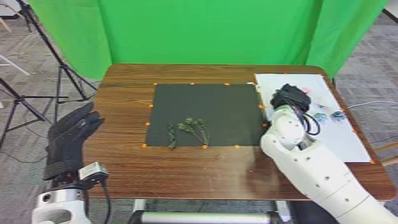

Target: Arrange flowers

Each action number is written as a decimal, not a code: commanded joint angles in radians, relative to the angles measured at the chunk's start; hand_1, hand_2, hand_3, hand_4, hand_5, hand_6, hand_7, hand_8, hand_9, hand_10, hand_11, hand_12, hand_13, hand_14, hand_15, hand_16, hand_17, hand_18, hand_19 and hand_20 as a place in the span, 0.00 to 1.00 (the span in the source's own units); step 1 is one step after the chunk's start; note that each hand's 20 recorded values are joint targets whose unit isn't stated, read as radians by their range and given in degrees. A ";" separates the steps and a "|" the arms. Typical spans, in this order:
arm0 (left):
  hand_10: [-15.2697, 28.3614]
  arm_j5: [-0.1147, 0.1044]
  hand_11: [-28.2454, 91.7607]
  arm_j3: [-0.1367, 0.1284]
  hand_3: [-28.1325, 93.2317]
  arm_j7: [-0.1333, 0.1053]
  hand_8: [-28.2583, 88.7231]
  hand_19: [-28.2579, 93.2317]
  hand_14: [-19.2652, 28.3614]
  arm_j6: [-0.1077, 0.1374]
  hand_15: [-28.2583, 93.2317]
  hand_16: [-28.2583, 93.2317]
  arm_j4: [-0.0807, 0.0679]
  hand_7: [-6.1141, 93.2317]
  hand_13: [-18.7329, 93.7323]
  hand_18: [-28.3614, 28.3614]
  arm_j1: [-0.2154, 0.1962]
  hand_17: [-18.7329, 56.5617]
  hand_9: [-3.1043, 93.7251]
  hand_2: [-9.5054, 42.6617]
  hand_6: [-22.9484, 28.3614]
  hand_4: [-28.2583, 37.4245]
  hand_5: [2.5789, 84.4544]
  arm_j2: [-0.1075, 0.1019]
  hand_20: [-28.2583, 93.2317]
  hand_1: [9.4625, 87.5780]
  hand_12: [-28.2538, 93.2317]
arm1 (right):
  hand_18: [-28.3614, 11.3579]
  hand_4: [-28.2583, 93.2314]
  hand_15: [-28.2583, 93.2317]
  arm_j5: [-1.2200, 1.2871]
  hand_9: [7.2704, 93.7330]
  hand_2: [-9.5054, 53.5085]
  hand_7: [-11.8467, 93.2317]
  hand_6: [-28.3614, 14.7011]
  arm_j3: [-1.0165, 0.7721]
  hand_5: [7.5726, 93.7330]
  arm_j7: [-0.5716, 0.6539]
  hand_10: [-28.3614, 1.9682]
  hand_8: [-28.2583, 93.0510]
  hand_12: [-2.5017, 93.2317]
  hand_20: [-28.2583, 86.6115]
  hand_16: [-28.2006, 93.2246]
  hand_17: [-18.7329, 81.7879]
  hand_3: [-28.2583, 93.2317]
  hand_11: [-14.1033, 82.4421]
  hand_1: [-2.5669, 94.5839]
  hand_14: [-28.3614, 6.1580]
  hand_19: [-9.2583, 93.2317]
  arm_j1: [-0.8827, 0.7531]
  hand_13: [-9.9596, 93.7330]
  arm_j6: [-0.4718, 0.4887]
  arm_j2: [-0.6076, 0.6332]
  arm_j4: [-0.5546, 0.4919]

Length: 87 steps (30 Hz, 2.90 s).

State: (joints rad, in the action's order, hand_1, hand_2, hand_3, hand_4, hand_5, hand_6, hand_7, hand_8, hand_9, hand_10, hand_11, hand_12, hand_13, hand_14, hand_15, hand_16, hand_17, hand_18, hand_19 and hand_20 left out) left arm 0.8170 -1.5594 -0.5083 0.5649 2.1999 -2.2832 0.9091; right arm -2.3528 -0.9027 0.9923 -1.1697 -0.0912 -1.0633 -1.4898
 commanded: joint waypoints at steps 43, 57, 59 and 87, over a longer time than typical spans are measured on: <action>0.82 0.022 0.59 -0.038 0.91 0.019 0.15 0.70 0.98 -0.022 0.78 0.08 0.008 0.23 0.38 0.90 -0.048 0.14 0.39 0.21 0.68 0.21 0.49 0.016 0.35 0.26 0.29 | 0.05 0.00 0.84 -0.111 0.95 0.00 0.34 0.58 0.010 0.92 -0.038 0.55 0.40 0.34 0.25 0.47 0.52 0.86 0.55 0.58 0.58 0.99 -0.236 0.90 -0.132 -0.079 -0.347; 0.82 0.034 0.59 -0.048 0.91 0.036 0.15 0.70 0.98 -0.036 0.78 0.08 0.008 0.23 0.39 0.90 -0.048 0.14 0.39 0.21 0.68 0.22 0.49 0.026 0.35 0.26 0.29 | 0.05 0.00 0.84 -0.133 0.96 0.00 0.33 0.58 -0.009 0.92 -0.059 0.55 0.39 0.33 0.25 0.47 0.51 0.87 0.55 0.57 0.58 1.00 -0.348 0.90 -0.079 -0.127 -0.371; 0.82 0.032 0.59 -0.048 0.91 0.036 0.15 0.70 0.98 -0.035 0.78 0.08 0.009 0.23 0.39 0.90 -0.049 0.14 0.39 0.21 0.68 0.22 0.49 0.025 0.35 0.26 0.29 | 0.05 0.00 0.84 -0.153 0.96 0.00 0.34 0.58 -0.012 0.92 -0.065 0.55 0.39 0.33 0.24 0.47 0.52 0.87 0.55 0.57 0.58 1.00 -0.362 0.90 -0.074 -0.132 -0.370; 0.82 0.037 0.59 -0.051 0.91 0.047 0.15 0.70 0.98 -0.046 0.78 0.08 0.008 0.23 0.39 0.90 -0.047 0.14 0.39 0.21 0.68 0.22 0.49 0.031 0.35 0.26 0.29 | 0.04 0.02 0.84 -0.160 0.92 0.00 0.34 0.57 -0.011 0.89 -0.049 0.52 0.38 0.34 0.23 0.47 0.48 0.86 0.56 0.53 0.53 0.99 -0.388 0.88 -0.076 -0.141 -0.363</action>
State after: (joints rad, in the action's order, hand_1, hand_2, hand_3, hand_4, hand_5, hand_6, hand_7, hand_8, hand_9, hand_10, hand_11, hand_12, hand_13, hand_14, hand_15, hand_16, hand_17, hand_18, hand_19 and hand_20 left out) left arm 0.8532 -1.6079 -0.4675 0.5280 2.2036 -2.3181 0.9369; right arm -2.5005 -0.9121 0.9379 -1.5485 -0.1628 -1.1997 -1.8550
